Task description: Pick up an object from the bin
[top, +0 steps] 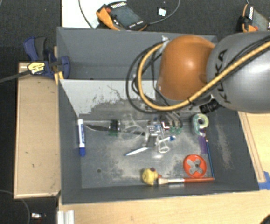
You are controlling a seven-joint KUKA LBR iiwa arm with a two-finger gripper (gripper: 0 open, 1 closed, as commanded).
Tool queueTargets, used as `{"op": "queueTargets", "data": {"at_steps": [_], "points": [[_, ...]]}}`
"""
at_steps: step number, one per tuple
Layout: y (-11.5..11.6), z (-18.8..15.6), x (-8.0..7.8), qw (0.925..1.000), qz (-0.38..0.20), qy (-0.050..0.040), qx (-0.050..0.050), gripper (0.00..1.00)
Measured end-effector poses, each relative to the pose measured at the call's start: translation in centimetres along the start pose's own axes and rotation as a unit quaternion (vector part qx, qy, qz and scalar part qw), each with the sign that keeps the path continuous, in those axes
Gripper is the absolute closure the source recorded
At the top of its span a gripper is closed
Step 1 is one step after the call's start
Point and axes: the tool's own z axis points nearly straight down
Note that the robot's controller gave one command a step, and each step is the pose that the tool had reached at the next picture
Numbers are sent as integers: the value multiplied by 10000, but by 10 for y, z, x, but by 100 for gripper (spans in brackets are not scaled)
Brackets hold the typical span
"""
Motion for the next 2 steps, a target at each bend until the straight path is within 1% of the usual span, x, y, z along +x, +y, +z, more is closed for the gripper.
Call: {"op": "queueTargets", "data": {"at_steps": [1,2], "points": [[-1,-4,-2,10000,25,-41,-4,0],[-95,132,-7,9995,-307,-11,3,0]]}}
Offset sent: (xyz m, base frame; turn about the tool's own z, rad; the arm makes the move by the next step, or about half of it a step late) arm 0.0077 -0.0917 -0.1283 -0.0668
